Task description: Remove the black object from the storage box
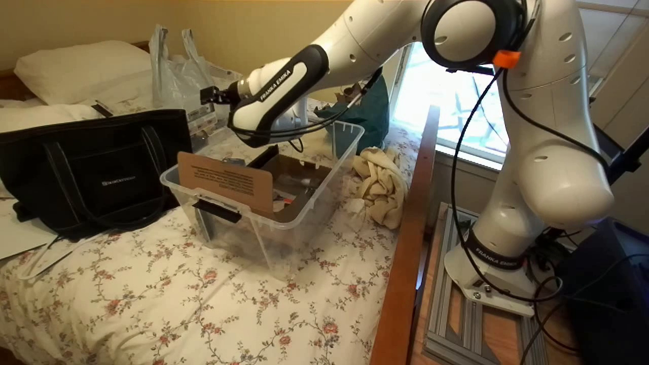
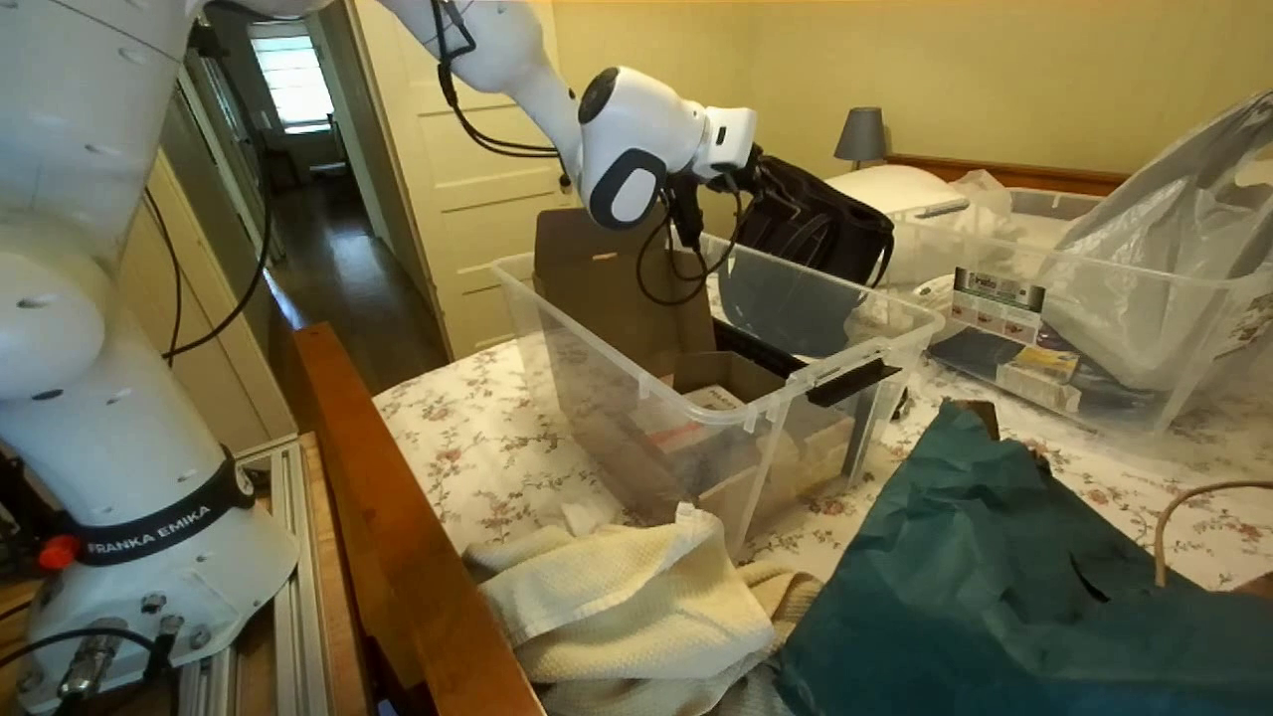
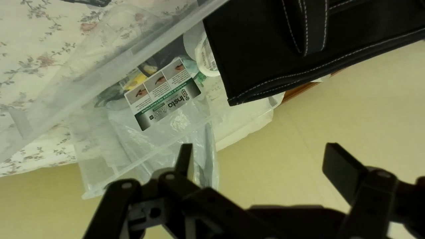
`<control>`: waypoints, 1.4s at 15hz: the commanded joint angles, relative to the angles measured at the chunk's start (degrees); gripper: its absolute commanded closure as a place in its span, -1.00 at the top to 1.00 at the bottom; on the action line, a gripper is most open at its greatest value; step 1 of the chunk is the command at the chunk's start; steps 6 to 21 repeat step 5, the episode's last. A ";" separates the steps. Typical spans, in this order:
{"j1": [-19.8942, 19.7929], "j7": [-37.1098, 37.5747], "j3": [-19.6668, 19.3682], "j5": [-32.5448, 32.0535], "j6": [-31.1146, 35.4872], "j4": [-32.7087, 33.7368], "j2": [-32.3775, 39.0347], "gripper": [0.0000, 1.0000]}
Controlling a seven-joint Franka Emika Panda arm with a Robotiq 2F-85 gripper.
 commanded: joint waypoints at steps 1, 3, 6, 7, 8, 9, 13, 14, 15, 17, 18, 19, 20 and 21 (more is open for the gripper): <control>-2.80 -0.65 2.46 -2.76 1.31 -1.20 -0.21 1.00; -5.31 -0.53 4.04 -6.03 2.73 -3.01 -0.39 1.00; -5.66 -0.52 4.23 -6.57 2.96 -3.58 -0.61 1.00; -5.66 -0.52 4.23 -6.57 2.96 -3.58 -0.61 1.00; -5.66 -0.52 4.23 -6.57 2.96 -3.58 -0.61 1.00; -5.66 -0.52 4.23 -6.57 2.96 -3.58 -0.61 1.00; -5.66 -0.52 4.23 -6.57 2.96 -3.58 -0.61 1.00; -5.66 -0.52 4.23 -6.57 2.96 -3.58 -0.61 1.00; -5.66 -0.52 4.23 -6.57 2.96 -3.58 -0.61 1.00; -5.66 -0.52 4.23 -6.57 2.96 -3.58 -0.61 1.00; -5.66 -0.52 4.23 -6.57 2.96 -3.58 -0.61 1.00; -5.66 -0.52 4.23 -6.57 2.96 -3.58 -0.61 1.00; -5.66 -0.52 4.23 -6.57 2.96 -3.58 -0.61 1.00; -5.66 -0.52 4.23 -6.57 2.96 -3.58 -0.61 1.00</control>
